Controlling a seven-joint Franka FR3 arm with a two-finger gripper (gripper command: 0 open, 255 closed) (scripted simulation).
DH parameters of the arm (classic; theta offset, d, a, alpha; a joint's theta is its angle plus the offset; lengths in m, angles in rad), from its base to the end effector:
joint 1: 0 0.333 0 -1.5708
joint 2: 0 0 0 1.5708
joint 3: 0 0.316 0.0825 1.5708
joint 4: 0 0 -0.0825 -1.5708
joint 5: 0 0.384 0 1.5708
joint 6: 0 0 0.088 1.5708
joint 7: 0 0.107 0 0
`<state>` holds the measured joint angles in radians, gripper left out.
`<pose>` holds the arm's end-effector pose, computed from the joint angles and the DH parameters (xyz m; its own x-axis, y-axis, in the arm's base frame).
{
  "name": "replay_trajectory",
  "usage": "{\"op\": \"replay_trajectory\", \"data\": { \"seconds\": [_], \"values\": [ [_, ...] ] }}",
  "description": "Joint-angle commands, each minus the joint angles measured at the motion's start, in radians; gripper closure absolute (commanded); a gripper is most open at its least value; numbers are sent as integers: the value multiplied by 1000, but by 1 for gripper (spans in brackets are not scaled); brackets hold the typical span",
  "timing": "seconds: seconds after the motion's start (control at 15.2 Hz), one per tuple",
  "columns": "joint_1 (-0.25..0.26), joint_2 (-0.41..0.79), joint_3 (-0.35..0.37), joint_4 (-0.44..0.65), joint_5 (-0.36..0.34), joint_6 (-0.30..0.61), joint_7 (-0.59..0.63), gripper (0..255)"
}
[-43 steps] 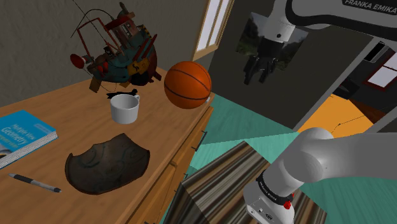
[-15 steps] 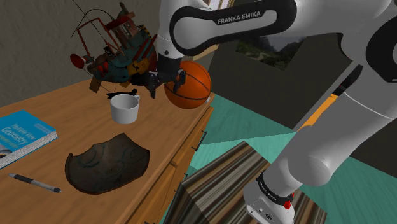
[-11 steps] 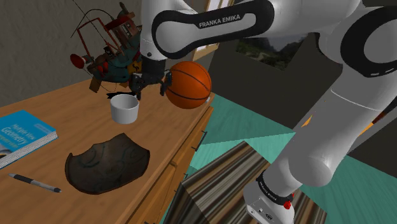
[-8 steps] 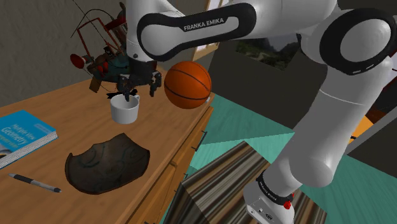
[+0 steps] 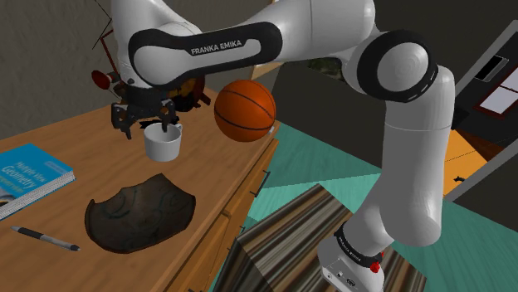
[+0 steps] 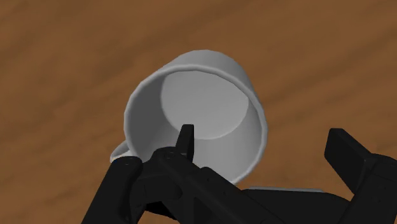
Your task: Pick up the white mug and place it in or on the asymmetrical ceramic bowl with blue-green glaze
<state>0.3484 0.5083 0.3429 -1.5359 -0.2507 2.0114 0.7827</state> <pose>0.5618 0.4006 0.3734 0.9988 -0.0231 0.0422 -0.0250 -0.9987 0.0455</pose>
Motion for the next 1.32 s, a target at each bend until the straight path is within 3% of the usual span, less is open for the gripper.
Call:
{"op": "replay_trajectory", "data": {
  "seconds": [0.0,0.4,0.86,0.92,1.25],
  "values": [
    [7,27,-4,18,-9,9,4,0],
    [7,56,-12,-13,-22,67,12,0],
    [7,56,-12,-12,-22,67,12,0],
    [7,56,-12,-12,-22,67,12,255],
    [7,56,-12,-12,-22,67,12,255]
  ]
}}
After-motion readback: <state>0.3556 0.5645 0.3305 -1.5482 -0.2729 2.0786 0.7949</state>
